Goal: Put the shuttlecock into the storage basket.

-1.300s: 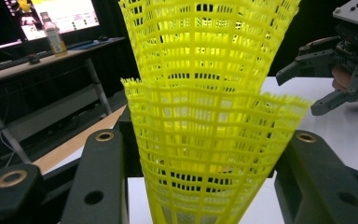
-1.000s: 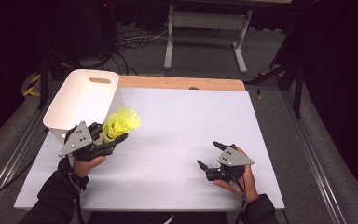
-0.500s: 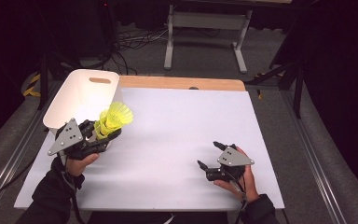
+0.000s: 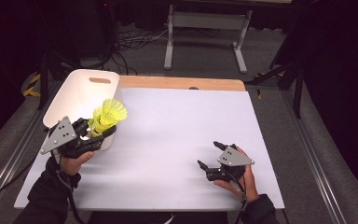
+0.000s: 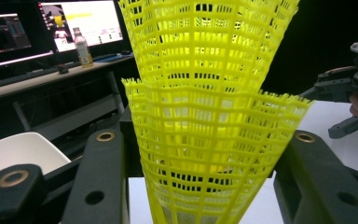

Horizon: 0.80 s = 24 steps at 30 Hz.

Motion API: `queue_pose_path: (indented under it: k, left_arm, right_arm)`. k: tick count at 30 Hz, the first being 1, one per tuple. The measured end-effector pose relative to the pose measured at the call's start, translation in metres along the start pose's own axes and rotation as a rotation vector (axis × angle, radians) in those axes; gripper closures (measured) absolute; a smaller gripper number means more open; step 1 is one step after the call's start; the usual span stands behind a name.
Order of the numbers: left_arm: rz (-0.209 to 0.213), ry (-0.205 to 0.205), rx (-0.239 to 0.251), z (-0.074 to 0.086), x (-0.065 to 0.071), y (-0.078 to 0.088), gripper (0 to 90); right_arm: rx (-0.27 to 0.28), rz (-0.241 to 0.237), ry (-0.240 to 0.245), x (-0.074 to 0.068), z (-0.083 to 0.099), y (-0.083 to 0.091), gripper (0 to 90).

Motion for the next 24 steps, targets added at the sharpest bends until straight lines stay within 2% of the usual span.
queue_pose_path:
  k: [8,12,18,20,21,24]
  left_arm:
    - [-0.027,0.006,0.007,-0.003,-0.006,0.006,53.2]
    - [-0.055,-0.004,0.002,-0.006,-0.013,0.013,53.2]
    - [-0.097,0.014,0.004,-0.008,-0.025,0.024,53.1]
    - [-0.106,0.021,0.007,-0.01,-0.029,0.025,53.1]
    - [-0.105,0.038,0.009,-0.01,-0.032,0.025,53.0]
    - [-0.115,0.037,-0.001,-0.011,-0.035,0.024,52.9]
  right_arm:
    - [0.0,0.0,0.0,0.001,0.0,0.0,16.2]
    - [0.004,0.003,-0.002,0.002,0.0,0.001,16.2]
    - [0.007,0.002,-0.009,0.002,0.0,0.0,16.2]
    - [0.003,0.001,-0.013,0.002,0.0,0.0,16.3]
    - [0.005,0.003,-0.015,0.003,0.0,0.0,16.2]
    - [0.005,0.001,-0.025,0.004,0.0,-0.001,16.3]
Point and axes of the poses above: each handheld gripper's, and its own axes: y roughly backward along the jaws, z roughly out of its underside, x roughly to its right, the point moved 5 cm from there along -y, roughly forward along the jaws, and after that the axes turned 10 degrees about x, right-handed, at the moved point
